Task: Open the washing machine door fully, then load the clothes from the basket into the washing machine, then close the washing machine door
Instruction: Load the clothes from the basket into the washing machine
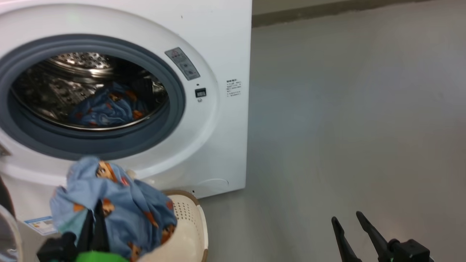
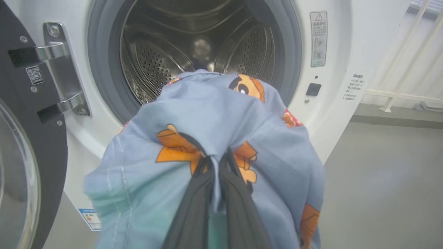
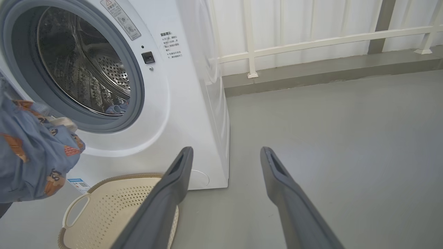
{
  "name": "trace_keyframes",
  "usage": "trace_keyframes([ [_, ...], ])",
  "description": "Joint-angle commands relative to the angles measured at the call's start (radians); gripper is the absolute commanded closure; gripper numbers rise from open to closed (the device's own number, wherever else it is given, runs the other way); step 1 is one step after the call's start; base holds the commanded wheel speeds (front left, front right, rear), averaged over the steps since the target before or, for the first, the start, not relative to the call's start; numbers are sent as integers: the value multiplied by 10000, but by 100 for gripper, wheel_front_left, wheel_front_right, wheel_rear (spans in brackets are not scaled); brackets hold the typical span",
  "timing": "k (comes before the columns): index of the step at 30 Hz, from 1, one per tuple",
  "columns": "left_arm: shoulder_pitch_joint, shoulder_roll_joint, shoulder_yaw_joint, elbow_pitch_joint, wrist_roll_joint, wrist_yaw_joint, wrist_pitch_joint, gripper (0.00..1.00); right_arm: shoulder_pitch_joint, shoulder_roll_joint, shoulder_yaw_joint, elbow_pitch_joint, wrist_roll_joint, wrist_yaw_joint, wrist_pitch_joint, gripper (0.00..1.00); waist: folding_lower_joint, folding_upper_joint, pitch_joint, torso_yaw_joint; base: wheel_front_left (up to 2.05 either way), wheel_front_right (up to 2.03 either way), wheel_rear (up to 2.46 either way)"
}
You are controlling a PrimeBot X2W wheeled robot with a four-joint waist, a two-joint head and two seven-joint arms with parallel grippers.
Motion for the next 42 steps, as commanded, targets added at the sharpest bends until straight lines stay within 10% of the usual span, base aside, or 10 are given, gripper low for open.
trace_keyframes([
  [1,-868,66,471,-89,200,-100,-137,100,-605,-42,289,-294,81,16,-49,0,0,0,568,-383,0,0,0],
  [21,-6355,1525,2198,2119,1432,-446,-137,100,-2279,235,982,-361,326,16,-49,0,0,0,3704,-2020,0,0,0],
  [42,-9978,2985,2185,4600,2280,-558,-138,100,-2562,79,1540,-454,454,16,-49,0,0,0,5253,-2074,0,0,0],
])
